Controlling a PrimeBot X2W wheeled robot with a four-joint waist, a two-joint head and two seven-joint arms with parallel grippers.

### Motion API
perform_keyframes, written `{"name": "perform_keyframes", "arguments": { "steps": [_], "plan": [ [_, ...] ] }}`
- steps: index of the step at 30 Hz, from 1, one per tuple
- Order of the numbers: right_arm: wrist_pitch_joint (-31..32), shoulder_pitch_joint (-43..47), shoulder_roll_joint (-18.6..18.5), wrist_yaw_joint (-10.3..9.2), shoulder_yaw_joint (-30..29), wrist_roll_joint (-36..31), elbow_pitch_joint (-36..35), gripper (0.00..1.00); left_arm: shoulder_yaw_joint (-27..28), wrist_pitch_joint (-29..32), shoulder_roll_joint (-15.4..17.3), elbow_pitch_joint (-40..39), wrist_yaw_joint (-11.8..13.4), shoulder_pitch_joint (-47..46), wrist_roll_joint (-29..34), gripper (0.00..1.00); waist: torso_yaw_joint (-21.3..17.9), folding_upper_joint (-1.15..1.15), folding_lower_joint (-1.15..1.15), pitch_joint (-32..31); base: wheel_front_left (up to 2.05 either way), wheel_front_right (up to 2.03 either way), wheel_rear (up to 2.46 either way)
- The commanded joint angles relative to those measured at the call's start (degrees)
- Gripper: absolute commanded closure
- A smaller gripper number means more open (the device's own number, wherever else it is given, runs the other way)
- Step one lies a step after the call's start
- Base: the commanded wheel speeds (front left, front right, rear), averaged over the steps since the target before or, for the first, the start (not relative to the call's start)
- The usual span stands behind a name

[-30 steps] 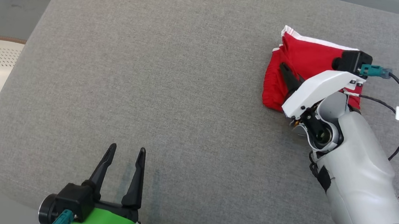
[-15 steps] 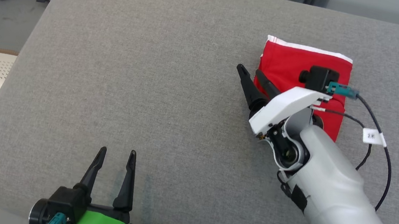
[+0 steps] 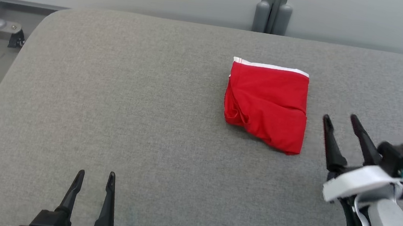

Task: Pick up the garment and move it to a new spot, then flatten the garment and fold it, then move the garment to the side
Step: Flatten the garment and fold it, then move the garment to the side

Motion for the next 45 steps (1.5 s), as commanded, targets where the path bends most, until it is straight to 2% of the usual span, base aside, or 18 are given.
{"name": "perform_keyframes", "arguments": {
  "steps": [1, 5, 9, 15, 21, 33, 35, 38, 40, 45],
  "plan": [
    [-0.1, 3.4, 0.6, -0.03, -2.2, -2.6, -2.6, 0.00, 0.6, -0.1, 0.1, -0.4, -0.3, 1.2, 0.7, 0.00, -2.3, 0.00, 0.00, -2.8, 0.00, 0.00, 0.00],
    [-0.1, 12.0, 1.2, -0.05, -9.0, -8.8, -8.8, 0.00, 1.7, -0.1, 0.1, -0.5, -0.7, 2.8, 1.0, 0.00, -3.0, 0.00, 0.00, -4.5, 0.00, 0.00, 0.00],
    [-0.1, 18.6, 2.5, -0.04, -12.9, -11.1, -12.6, 0.00, 2.7, -0.1, 0.1, -0.9, -1.4, 4.3, 1.1, 0.00, -3.5, 0.00, 0.00, -6.0, 0.00, 0.00, 0.00],
    [-0.1, 24.8, 3.1, -0.05, -15.2, -11.3, -14.5, 0.00, 3.9, -0.1, 0.1, -0.5, -2.1, 5.6, 1.1, 0.00, -4.1, 0.00, 0.00, -7.8, 0.00, 0.00, 0.00],
    [-0.1, 27.0, 4.1, -0.05, -15.7, -10.9, -14.4, 0.00, 3.2, -0.1, 0.1, 0.0, -3.5, 6.2, -0.1, 0.00, -4.7, 0.00, 0.00, -9.1, 0.00, 0.00, 0.00],
    [-0.1, 26.3, 4.9, -0.05, -14.8, -10.5, -13.0, 0.00, 2.8, -0.1, 0.1, 0.8, -4.5, 6.1, 0.3, 0.00, -5.0, 0.00, 0.00, -9.1, 0.00, 0.00, 0.00],
    [-0.1, 25.7, 5.7, -0.05, -14.9, -9.1, -12.1, 0.00, 2.9, -0.1, 0.1, 0.8, -4.5, 6.1, 0.4, 0.00, -5.0, 0.00, 0.00, -8.8, 0.00, 0.00, 0.00],
    [0.2, 22.3, 5.3, -0.05, -12.1, -5.1, -7.4, 0.00, 2.5, -0.1, 0.1, 1.0, -4.6, 5.8, 0.5, 0.00, -5.1, 0.00, 0.00, -7.6, 0.00, 0.00, 0.00],
    [2.6, 18.2, 4.6, -0.04, -11.0, -2.9, -5.3, 0.00, 2.1, -0.1, 0.1, 1.1, -4.7, 5.1, 0.3, 0.00, -5.1, 0.00, 0.00, -6.4, 0.00, 0.00, 0.00],
    [15.3, 5.2, 5.5, -0.02, -11.4, 2.6, -0.7, 0.00, -0.2, -0.1, 0.1, 1.3, -4.9, 0.7, -0.4, 0.00, -4.3, 0.00, 0.00, -0.3, 0.00, 0.00, 0.00]
  ]
}}
